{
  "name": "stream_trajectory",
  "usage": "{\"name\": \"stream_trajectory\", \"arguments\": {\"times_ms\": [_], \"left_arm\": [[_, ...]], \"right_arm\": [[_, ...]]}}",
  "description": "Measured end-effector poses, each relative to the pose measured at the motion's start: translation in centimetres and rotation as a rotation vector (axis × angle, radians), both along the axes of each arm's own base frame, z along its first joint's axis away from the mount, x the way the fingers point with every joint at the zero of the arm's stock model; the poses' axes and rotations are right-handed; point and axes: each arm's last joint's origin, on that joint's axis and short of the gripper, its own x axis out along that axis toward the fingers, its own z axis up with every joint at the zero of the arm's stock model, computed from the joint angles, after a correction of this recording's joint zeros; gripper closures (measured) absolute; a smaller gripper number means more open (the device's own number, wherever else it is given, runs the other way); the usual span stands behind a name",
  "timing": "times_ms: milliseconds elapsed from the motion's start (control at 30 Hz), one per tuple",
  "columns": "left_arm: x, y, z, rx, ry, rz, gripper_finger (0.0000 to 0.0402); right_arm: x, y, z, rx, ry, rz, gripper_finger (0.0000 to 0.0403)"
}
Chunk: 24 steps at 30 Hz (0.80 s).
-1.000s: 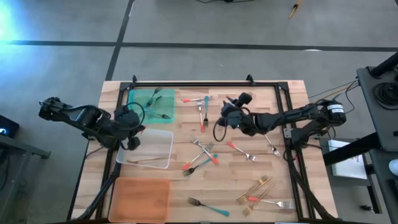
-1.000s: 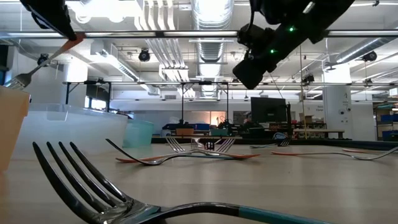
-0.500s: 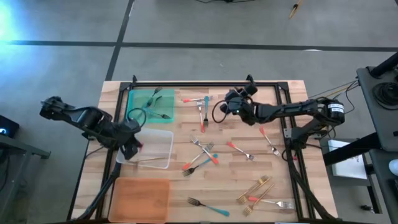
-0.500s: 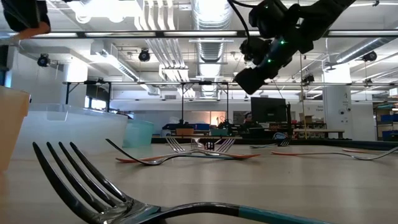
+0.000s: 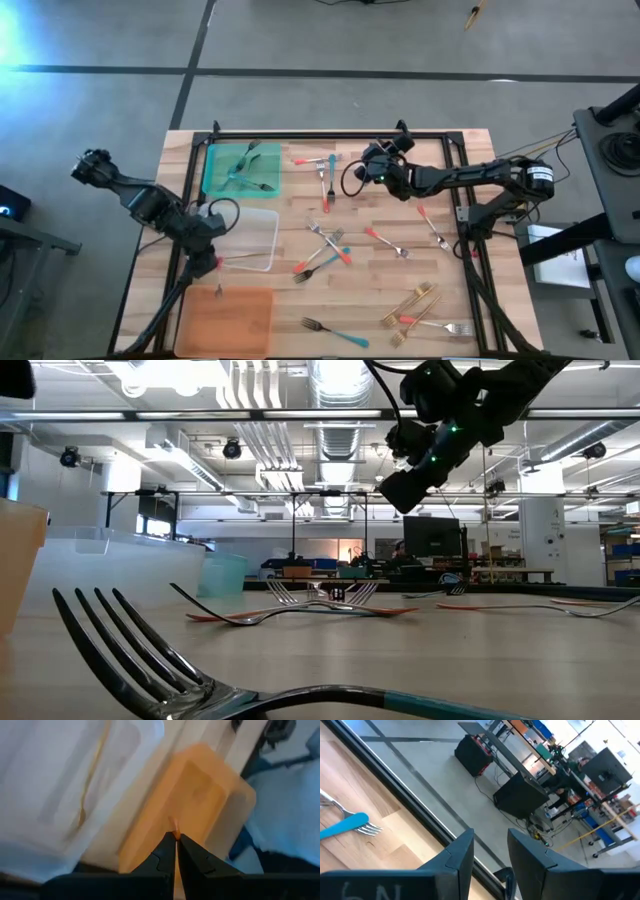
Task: Sort silverware by color (type)
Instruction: Put the orange fork into the orange bin
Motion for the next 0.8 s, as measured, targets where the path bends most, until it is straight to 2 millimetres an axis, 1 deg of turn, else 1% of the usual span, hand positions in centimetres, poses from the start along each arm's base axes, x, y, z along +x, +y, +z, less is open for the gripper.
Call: {"name": "stream_trajectory", "arguments": {"times_ms": [167,267,367,600,700,800], "left_arm": [[-0.3,-0.3,0.8,-0.100,0.080,0.019,0.0402],[-0.1,-0.6,0.7,-0.108,0.096,0.030,0.0402],[0.2,-1.2,0.3,-0.100,0.125,0.005,0.0402],[0.8,-3.8,-1.1,-0.046,0.215,-0.101,0.0402],[0.9,-5.3,-1.8,-0.035,0.242,-0.162,0.0402],[0.8,-6.7,-2.3,-0.044,0.268,-0.223,0.0402]], "right_arm": [[0.0,0.0,0.0,-0.009,0.030,0.010,0.0291],[0.0,0.0,0.0,-0.007,0.023,0.008,0.0291],[0.0,0.0,0.0,0.000,-0.001,0.001,0.0291],[0.0,0.0,0.0,0.022,-0.079,-0.022,0.0291],[0.0,0.0,0.0,0.024,-0.087,-0.025,0.0291],[0.0,0.0,0.0,0.041,-0.147,-0.043,0.0291]]}}
